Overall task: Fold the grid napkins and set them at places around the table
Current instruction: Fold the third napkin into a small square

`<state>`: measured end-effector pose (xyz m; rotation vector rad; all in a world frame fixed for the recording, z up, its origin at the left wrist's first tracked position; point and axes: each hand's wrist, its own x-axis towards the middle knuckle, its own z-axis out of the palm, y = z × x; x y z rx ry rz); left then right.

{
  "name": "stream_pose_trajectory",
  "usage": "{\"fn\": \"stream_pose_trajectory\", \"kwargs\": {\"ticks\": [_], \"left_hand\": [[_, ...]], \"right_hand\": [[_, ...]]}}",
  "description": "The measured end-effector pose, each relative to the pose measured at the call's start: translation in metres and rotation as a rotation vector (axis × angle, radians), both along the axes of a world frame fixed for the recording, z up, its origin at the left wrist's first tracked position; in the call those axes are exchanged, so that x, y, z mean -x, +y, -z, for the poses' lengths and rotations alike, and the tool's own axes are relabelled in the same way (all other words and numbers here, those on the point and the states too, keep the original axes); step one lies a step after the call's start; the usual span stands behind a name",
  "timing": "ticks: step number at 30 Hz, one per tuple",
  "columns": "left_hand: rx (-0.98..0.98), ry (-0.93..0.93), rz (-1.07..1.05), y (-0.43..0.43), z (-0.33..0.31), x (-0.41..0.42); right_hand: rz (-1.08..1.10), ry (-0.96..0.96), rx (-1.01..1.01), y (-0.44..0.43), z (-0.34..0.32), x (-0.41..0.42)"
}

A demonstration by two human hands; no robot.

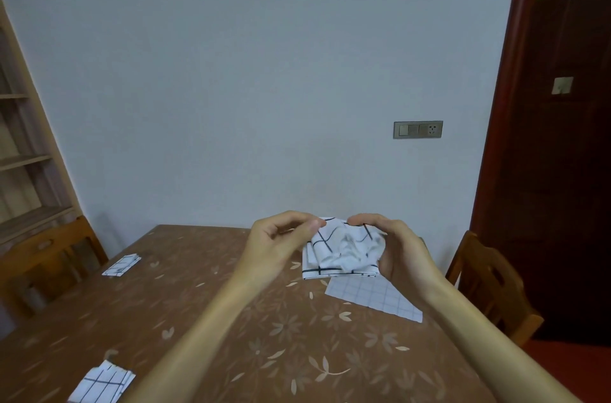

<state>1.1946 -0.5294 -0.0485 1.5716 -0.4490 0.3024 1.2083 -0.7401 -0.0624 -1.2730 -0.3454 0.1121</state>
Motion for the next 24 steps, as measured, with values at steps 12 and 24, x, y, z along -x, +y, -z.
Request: {"fn": "stream_pose_trajectory", "kwargs": {"ticks": [12, 24], "left_hand": [[-0.039, -0.008, -0.052, 0.007, 0.010, -0.009], [-0.306, 0.115, 0.044, 0.004, 0.018, -0.011]], "right_hand": [[0.105, -0.096, 0.226, 0.000, 0.005, 0.003], [0.113, -0.316, 0.527, 0.007, 0.012, 0.005]]}}
